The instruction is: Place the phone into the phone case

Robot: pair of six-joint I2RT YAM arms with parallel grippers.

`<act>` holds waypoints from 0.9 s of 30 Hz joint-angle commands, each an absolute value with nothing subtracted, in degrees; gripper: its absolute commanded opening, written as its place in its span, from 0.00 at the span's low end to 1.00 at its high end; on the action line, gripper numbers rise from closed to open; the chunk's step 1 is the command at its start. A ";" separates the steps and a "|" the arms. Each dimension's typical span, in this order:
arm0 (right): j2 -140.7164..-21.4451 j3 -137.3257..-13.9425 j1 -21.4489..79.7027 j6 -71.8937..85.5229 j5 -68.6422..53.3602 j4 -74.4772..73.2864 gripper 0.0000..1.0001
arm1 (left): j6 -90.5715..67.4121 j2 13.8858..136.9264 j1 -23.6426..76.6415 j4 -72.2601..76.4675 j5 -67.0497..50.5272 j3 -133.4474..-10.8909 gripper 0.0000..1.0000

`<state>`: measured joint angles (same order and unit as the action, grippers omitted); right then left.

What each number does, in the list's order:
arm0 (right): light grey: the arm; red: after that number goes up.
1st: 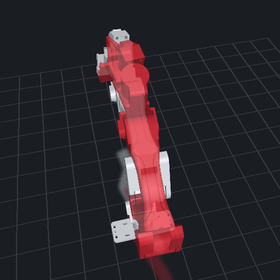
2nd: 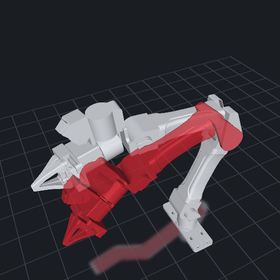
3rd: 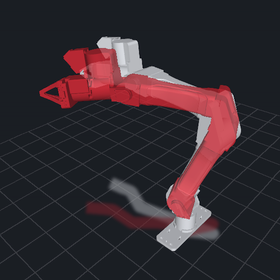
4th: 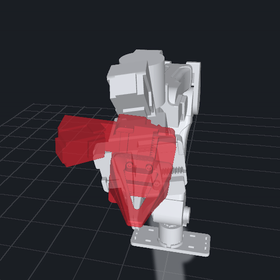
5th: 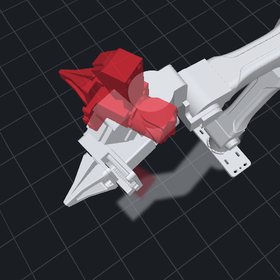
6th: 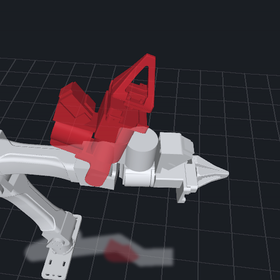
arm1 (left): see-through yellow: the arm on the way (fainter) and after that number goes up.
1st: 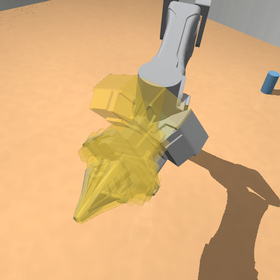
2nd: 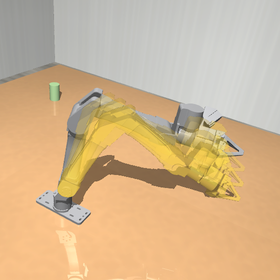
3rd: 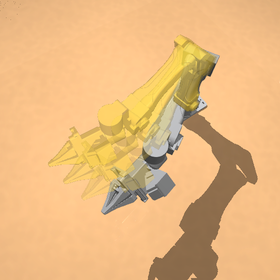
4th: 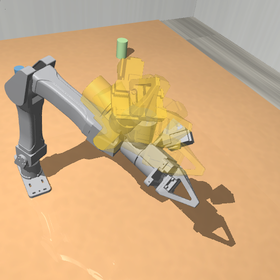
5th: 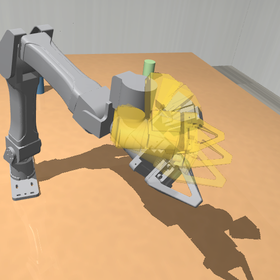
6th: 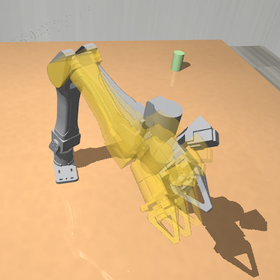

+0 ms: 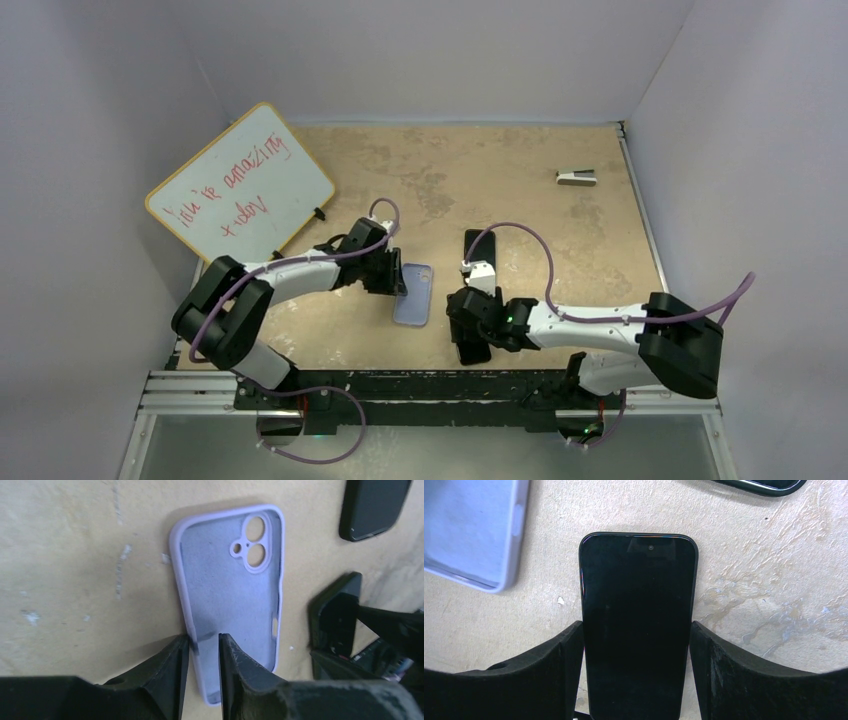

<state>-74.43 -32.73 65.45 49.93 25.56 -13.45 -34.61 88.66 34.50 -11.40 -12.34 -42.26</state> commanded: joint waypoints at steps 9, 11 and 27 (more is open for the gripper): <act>-71.91 -32.55 64.17 50.34 23.58 -12.51 0.38 | -43.07 82.40 35.48 0.50 -22.84 -33.11 0.30; -71.57 -32.63 64.25 50.32 23.28 -11.57 0.38 | -42.18 81.33 35.42 -1.47 -20.87 -33.58 0.31; -68.71 -35.19 64.24 51.54 25.86 -12.45 0.33 | -33.42 66.22 34.68 -17.87 -6.04 -40.84 0.85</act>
